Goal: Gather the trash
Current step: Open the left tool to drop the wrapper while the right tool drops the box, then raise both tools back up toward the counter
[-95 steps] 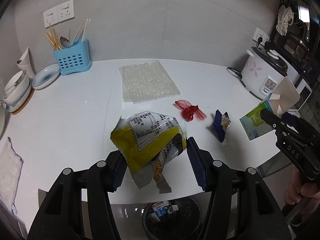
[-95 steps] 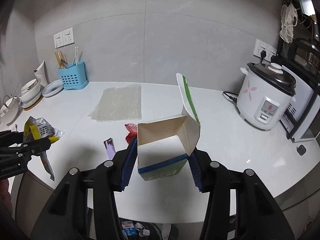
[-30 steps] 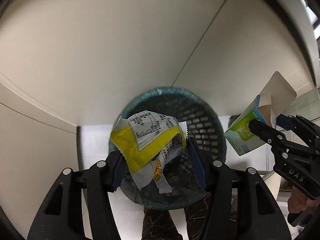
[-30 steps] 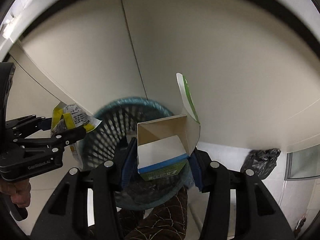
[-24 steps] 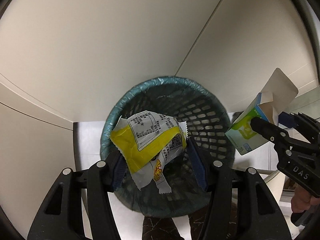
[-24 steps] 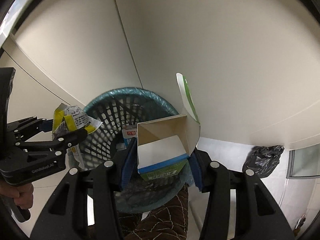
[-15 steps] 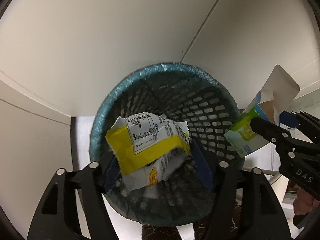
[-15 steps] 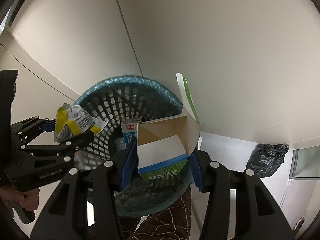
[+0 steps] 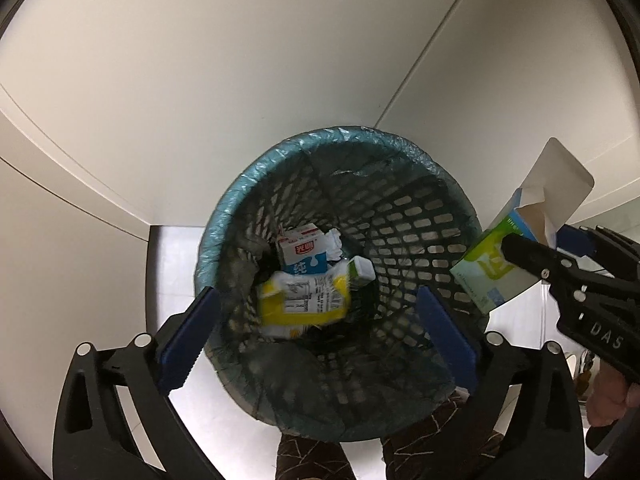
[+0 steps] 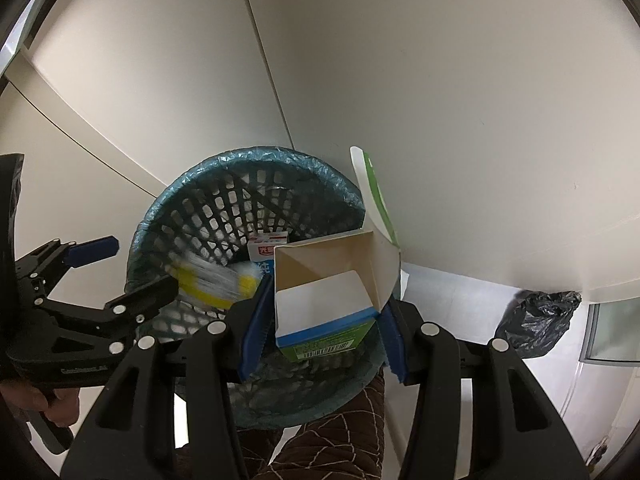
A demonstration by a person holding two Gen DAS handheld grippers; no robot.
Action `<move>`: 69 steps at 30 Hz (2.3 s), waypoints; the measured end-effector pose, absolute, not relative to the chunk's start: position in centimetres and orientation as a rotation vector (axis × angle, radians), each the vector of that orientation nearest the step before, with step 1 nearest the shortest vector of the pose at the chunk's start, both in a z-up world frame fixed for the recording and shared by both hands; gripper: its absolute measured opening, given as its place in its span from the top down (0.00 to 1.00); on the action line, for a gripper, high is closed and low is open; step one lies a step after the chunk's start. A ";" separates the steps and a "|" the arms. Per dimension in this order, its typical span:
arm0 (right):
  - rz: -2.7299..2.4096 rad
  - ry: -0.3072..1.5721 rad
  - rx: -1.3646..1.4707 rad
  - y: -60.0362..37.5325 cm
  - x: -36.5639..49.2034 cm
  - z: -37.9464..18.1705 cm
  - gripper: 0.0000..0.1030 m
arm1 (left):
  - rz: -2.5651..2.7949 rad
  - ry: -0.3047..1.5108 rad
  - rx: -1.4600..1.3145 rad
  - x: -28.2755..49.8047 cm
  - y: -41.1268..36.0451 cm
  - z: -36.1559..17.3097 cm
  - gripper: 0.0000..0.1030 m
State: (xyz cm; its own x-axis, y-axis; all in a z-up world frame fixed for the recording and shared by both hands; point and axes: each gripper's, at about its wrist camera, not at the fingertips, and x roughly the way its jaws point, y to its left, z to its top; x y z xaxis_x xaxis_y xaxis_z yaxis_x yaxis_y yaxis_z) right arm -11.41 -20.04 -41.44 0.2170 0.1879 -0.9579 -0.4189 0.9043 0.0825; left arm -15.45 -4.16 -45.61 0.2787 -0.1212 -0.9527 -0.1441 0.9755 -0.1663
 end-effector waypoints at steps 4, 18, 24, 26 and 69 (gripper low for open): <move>0.426 1.286 -0.199 -20.1 -11.2 -41.4 0.53 | 0.034 1.291 -0.236 -15.6 -3.6 -45.5 0.06; 0.478 1.284 -0.202 -17.5 -11.9 -41.7 0.49 | 0.083 1.302 -0.226 -17.2 -1.0 -45.0 0.06; 0.490 1.270 -0.188 -17.2 -12.2 -40.7 0.36 | 0.096 1.292 -0.227 -17.5 -0.4 -43.9 0.06; 0.485 1.254 -0.176 -17.4 -12.3 -39.6 0.29 | 0.099 1.285 -0.221 -17.6 -0.2 -43.1 0.06; 0.247 0.775 -0.001 -23.9 -6.7 -4.0 0.07 | 0.082 0.902 -0.174 -10.0 0.1 -7.8 0.06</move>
State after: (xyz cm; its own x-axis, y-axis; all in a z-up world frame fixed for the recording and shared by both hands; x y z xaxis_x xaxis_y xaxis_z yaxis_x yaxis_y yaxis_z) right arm -6.67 -23.93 -3.98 0.6871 0.2201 -0.6924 -0.2208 0.9712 0.0896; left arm -10.04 0.06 -7.80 0.6182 -0.0017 -0.7860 -0.1442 0.9828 -0.1155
